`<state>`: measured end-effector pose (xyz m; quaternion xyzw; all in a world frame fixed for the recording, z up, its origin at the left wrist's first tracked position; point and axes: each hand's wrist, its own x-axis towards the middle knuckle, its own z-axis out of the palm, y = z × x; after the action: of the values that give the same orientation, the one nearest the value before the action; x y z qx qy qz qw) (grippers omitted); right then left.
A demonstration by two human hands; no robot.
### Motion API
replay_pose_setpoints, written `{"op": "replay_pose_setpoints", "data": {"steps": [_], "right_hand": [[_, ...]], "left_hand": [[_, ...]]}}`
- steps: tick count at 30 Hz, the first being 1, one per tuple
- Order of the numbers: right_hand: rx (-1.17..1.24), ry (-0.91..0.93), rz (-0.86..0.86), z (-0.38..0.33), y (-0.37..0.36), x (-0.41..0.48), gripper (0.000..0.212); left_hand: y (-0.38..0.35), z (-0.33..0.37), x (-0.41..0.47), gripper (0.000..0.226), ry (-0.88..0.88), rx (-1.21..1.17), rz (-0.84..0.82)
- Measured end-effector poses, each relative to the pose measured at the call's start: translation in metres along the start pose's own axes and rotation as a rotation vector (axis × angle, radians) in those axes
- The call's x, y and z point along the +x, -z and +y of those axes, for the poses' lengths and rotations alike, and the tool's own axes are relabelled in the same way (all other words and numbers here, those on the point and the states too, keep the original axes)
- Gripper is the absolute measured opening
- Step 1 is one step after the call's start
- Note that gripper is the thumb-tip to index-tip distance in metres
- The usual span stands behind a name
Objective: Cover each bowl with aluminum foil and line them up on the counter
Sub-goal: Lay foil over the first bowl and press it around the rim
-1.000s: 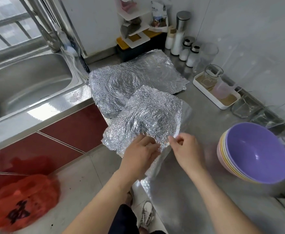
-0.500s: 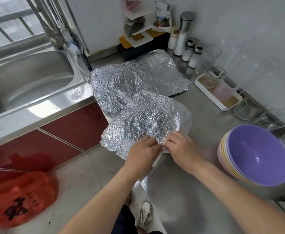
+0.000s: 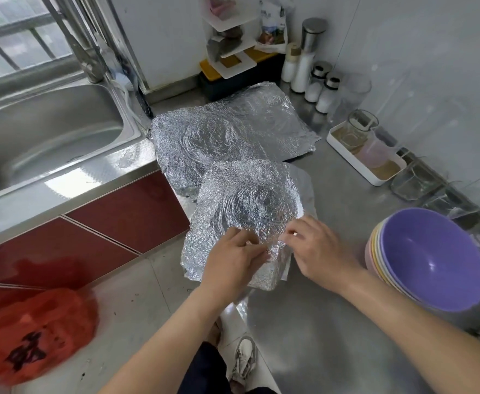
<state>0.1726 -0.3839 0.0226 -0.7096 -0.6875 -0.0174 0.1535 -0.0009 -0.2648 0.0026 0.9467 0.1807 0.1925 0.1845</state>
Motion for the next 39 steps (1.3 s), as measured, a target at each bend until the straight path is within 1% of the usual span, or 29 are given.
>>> {"op": "replay_pose_setpoints", "data": {"steps": [4,6,9,11,15,18,21,24,26,27,30,32,34,36,39], "right_hand": [[0.101,-0.014,0.002,-0.011,-0.013,-0.003,0.016],[0.158,-0.019,-0.009,-0.011,-0.016,-0.005,0.013],[0.179,-0.011,-0.006,-0.007,-0.017,-0.006,0.012],[0.168,-0.002,0.006,-0.004,-0.019,-0.006,0.015],[0.125,0.016,0.035,0.004,-0.028,-0.008,0.024],[0.107,0.04,0.08,0.007,-0.032,-0.008,0.018],[0.077,0.075,0.113,0.009,-0.032,-0.009,0.017],[0.104,0.06,0.114,0.012,-0.031,-0.009,0.028],[0.115,0.042,0.099,0.013,-0.025,-0.009,0.035],[0.117,0.021,0.089,0.014,-0.02,-0.009,0.035],[0.167,-0.094,0.085,0.006,-0.005,-0.009,0.023],[0.203,-0.123,0.085,-0.002,-0.002,-0.009,0.018],[0.22,-0.108,0.049,-0.006,-0.006,-0.009,0.021],[0.198,-0.077,0.034,-0.005,-0.012,-0.01,0.014],[0.168,-0.048,0.032,-0.001,-0.019,-0.009,0.012]], "left_hand": [[-0.002,-0.003,0.001,0.033,-0.021,0.012,-0.016],[-0.002,-0.005,0.001,0.034,-0.023,0.03,-0.031],[-0.001,-0.008,0.002,0.034,-0.045,0.045,-0.057],[-0.001,-0.01,0.004,0.03,-0.084,0.069,-0.064],[-0.001,-0.013,0.007,0.01,-0.188,0.137,-0.046],[-0.002,-0.015,0.007,0.004,-0.257,0.167,-0.041],[-0.004,-0.015,0.007,0.007,-0.258,0.154,-0.046],[-0.004,-0.011,0.007,0.005,-0.222,0.123,-0.067],[0.001,-0.009,0.007,0.022,-0.157,0.059,-0.075],[0.005,-0.009,0.007,0.028,-0.123,0.033,-0.069],[0.014,-0.016,0.004,0.031,-0.084,0.034,-0.06],[0.016,-0.018,0.002,0.03,-0.082,0.042,-0.082],[0.015,-0.018,0.001,0.029,-0.086,0.037,-0.104],[0.013,-0.017,0.001,0.03,-0.1,0.031,-0.123],[0.012,-0.02,0.001,0.031,-0.114,0.018,-0.147]]}}
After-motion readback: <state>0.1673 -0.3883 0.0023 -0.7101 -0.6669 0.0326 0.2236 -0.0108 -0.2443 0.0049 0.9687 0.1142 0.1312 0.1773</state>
